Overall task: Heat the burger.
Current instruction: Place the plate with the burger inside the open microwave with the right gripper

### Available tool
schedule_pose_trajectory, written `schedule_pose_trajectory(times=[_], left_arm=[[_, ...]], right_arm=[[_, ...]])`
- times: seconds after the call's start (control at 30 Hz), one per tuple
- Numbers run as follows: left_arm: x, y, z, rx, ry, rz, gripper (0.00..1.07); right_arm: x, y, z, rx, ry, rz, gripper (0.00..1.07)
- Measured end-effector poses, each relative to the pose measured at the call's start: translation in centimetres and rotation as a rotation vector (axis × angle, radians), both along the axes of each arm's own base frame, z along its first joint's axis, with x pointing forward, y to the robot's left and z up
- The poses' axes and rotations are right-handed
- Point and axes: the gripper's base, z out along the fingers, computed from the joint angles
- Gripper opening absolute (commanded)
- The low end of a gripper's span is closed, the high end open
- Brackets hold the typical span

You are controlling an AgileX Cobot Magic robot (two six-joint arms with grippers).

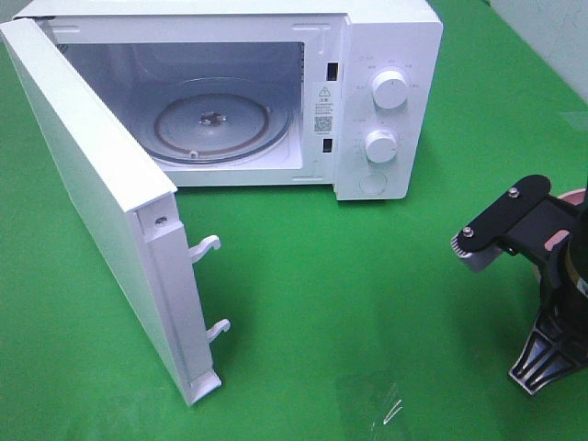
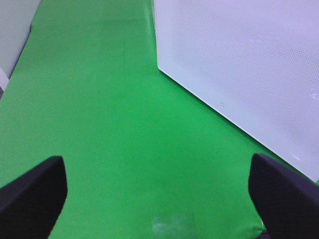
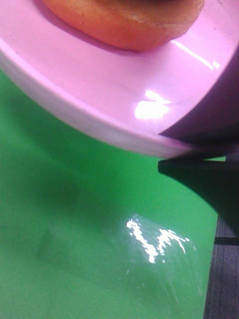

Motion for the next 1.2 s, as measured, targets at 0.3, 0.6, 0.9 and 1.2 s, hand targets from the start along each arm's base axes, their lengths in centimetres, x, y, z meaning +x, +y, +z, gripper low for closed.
schedule_pose_trajectory(times=[0.3,0.6,0.9,1.2], left_arm=[[0.0,0.0,0.0,0.0,0.0,0.0,0.91],[0.0,0.0,0.0,0.0,0.0,0.0,0.91],[0.0,0.0,0.0,0.0,0.0,0.0,0.91],[0.0,0.0,0.0,0.0,0.0,0.0,0.91]], right_arm=[[-2.6,1.1,-0.1,-0.002,0.02,0.106,0.0],[-4.9,2.5,0.3,-0.032,0.021,0.238,0.01],[-6.5,3.8,0.4,-0.044,0.021,0.353,0.01],[-6.3,4.0,0.6,-0.079,-0.015,0.425,0.02]])
